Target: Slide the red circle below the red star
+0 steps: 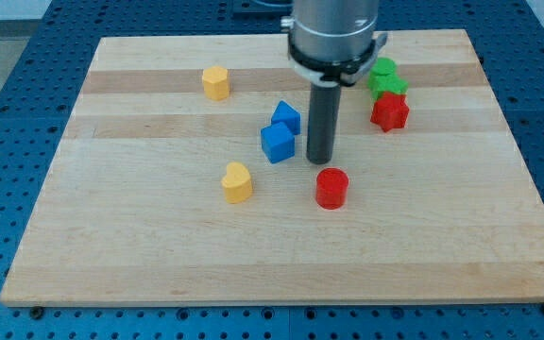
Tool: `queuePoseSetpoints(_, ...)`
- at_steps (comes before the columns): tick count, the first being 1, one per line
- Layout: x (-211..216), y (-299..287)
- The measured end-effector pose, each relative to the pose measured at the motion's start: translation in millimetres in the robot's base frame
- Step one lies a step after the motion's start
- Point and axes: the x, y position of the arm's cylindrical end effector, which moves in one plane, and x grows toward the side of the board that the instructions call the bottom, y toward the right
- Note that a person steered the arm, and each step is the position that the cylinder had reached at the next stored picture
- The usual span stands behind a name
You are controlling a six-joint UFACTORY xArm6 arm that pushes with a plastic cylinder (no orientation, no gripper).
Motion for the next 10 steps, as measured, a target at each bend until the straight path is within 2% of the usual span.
queuePoseSetpoints(2,29,-42)
queuePoseSetpoints(4,68,-40)
queuePoseSetpoints(10,50,51)
